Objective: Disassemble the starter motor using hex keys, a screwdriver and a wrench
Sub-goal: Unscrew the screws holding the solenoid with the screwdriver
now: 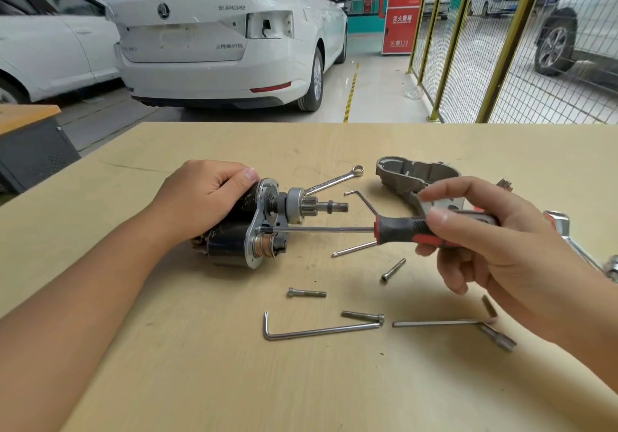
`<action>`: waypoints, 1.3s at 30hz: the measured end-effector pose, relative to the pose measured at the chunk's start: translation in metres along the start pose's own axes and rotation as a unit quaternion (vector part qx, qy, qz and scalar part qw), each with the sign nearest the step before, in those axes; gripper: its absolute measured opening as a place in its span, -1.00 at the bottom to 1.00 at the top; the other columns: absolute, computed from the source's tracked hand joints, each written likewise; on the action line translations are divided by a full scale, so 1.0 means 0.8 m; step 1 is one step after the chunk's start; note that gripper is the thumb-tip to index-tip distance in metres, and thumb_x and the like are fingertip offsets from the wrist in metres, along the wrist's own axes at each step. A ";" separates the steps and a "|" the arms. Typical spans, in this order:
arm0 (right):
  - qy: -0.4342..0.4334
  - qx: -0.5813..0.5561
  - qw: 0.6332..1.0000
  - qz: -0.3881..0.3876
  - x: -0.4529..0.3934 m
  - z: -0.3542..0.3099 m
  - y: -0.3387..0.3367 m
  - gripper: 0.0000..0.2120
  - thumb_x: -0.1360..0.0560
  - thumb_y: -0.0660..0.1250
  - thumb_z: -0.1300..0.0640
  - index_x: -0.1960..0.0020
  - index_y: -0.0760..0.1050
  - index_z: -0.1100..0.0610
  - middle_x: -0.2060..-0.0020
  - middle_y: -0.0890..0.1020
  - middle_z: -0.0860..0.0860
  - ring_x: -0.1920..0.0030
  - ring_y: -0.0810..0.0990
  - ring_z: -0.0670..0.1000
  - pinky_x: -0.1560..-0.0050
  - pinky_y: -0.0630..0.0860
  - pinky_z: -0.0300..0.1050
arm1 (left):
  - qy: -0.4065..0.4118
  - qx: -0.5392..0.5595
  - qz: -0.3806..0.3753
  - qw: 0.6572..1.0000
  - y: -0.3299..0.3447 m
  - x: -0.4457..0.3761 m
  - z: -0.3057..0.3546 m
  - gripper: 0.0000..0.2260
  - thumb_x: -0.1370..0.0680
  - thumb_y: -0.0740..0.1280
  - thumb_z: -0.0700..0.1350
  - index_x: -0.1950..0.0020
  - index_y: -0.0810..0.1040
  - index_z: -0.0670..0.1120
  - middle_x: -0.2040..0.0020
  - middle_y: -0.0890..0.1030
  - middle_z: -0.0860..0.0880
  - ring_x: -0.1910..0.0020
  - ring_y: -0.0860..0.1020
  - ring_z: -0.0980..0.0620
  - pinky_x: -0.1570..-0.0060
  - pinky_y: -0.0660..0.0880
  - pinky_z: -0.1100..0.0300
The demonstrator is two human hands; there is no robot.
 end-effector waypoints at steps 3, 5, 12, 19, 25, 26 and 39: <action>-0.011 0.007 1.000 -0.013 0.002 0.001 0.001 -0.50 -0.18 0.60 0.14 -0.11 0.63 -0.02 0.22 0.63 0.14 0.50 0.43 0.12 0.49 0.44 -0.08 | -0.001 0.002 0.002 1.000 0.000 0.000 0.000 -0.49 -0.59 0.04 0.31 -0.02 0.71 0.07 0.13 0.72 0.05 0.01 0.63 -0.10 -0.05 0.56 -0.18; -0.002 0.026 1.000 -0.006 0.002 0.002 0.003 -0.52 -0.24 0.58 0.04 -0.14 0.61 -0.11 0.20 0.69 0.15 0.50 0.49 0.15 0.50 0.47 -0.08 | -0.001 0.001 0.001 1.000 0.000 0.000 0.000 -0.50 -0.59 0.05 0.30 -0.02 0.71 0.07 0.13 0.72 0.05 0.01 0.63 -0.10 -0.05 0.56 -0.18; -0.011 0.026 1.000 0.012 0.001 -0.003 0.001 -0.61 -0.31 0.48 -0.14 -0.13 0.62 -0.14 0.29 0.63 0.26 0.47 0.44 0.24 0.50 0.44 -0.05 | -0.001 0.004 0.003 1.000 0.000 0.000 0.000 -0.46 -0.57 0.03 0.34 -0.02 0.71 0.06 0.14 0.72 0.04 0.02 0.63 -0.11 -0.05 0.56 -0.17; -0.015 0.000 1.000 0.010 0.003 0.007 0.004 -0.50 -0.21 0.59 0.04 -0.14 0.62 -0.07 0.23 0.65 0.08 0.52 0.41 0.10 0.49 0.42 -0.09 | -0.005 0.003 0.005 1.000 0.000 0.000 -0.001 -0.52 -0.60 0.05 0.30 -0.01 0.70 0.10 0.16 0.71 0.08 0.04 0.63 -0.08 -0.03 0.56 -0.17; 0.005 0.026 0.999 0.019 -0.001 0.000 0.001 -0.64 -0.33 0.44 -0.19 -0.06 0.64 -0.08 0.34 0.63 0.26 0.53 0.38 0.15 0.54 0.34 -0.13 | -0.007 0.002 0.004 1.000 0.000 0.000 0.001 -0.54 -0.61 0.06 0.28 0.00 0.71 0.12 0.15 0.71 0.09 0.04 0.62 -0.07 -0.04 0.56 -0.17; -0.003 0.012 1.000 0.015 -0.001 0.001 0.000 -0.64 -0.32 0.48 -0.12 -0.08 0.63 -0.06 0.33 0.63 0.26 0.53 0.37 0.13 0.53 0.34 -0.11 | -0.007 0.002 0.005 1.000 0.000 0.000 0.001 -0.54 -0.61 0.06 0.28 0.00 0.71 0.12 0.16 0.71 0.09 0.04 0.62 -0.08 -0.04 0.56 -0.17; 0.036 0.007 0.999 0.006 -0.007 0.005 -0.007 -0.56 -0.36 0.41 -0.25 0.08 0.65 0.13 0.42 0.52 0.21 0.54 0.30 0.07 0.49 0.22 -0.18 | 0.000 0.003 0.008 1.000 0.000 -0.001 -0.003 -0.51 -0.59 0.04 0.33 0.02 0.69 0.11 0.17 0.70 0.08 0.06 0.62 -0.08 -0.02 0.56 -0.19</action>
Point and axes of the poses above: each hand's wrist, its own x-axis away from the middle knuckle, its own y-axis out of the palm, z = x × y, the point moved 4 cm from there along -x, towards the middle knuckle
